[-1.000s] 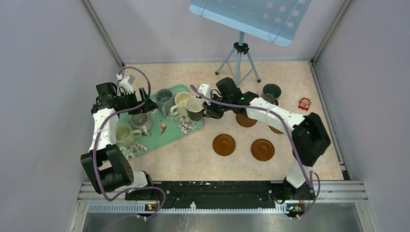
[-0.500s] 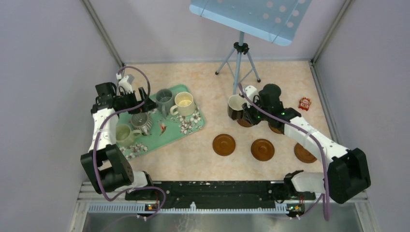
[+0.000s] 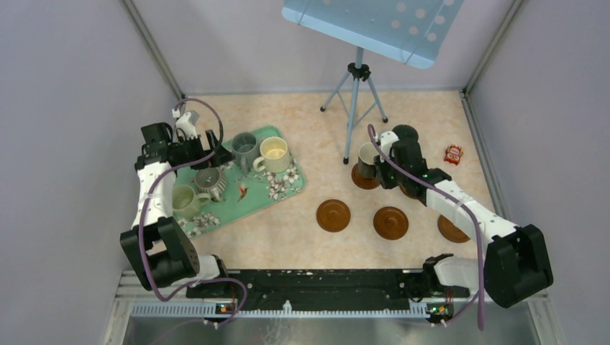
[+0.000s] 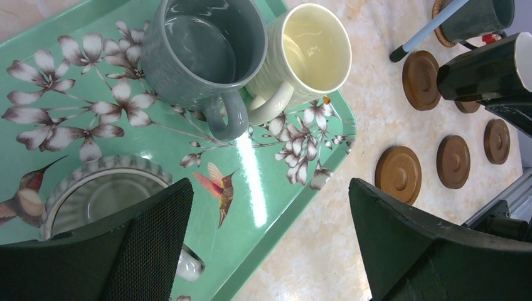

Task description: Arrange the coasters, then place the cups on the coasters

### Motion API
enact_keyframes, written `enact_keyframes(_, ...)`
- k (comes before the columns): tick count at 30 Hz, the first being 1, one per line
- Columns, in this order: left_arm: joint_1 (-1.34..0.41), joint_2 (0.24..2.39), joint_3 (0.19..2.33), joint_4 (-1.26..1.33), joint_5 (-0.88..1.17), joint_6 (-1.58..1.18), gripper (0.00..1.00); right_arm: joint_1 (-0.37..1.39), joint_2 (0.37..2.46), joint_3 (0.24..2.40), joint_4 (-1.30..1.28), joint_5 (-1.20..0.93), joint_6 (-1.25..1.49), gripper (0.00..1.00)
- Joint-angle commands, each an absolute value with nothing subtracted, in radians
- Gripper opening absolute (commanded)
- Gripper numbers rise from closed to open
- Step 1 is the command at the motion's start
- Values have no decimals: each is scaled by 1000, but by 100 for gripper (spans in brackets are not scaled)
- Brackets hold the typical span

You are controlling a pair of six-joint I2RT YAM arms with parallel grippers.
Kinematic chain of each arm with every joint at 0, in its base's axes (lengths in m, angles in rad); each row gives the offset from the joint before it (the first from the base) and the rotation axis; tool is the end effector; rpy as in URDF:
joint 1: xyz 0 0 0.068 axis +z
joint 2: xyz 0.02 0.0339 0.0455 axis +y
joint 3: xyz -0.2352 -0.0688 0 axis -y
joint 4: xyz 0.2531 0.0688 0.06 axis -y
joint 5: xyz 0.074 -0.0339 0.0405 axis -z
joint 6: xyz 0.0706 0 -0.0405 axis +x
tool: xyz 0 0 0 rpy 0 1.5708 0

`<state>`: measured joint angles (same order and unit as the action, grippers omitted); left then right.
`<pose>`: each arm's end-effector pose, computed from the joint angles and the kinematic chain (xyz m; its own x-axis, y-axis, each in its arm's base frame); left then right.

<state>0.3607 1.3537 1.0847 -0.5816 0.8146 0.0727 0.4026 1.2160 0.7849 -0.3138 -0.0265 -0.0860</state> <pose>0.3082 0.0614 0.2417 -0.6864 -0.2057 -0.6975 0.2573 0.8285 -0.4975 0.2749 0.1191 0.1848 -0.5862 -0.3430 -0.7340 -0.4617 0.8859 -0.0452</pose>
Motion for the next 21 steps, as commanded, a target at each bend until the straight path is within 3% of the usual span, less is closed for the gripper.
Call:
enact_keyframes(1, 370, 1317, 1078, -548, 828, 71, 99, 396, 1214, 802, -142, -3, -36, 0)
enact_keyframes(21, 372, 1323, 1065, -538, 831, 70, 99, 394, 1255, 721, -57, 12, -8, 0)
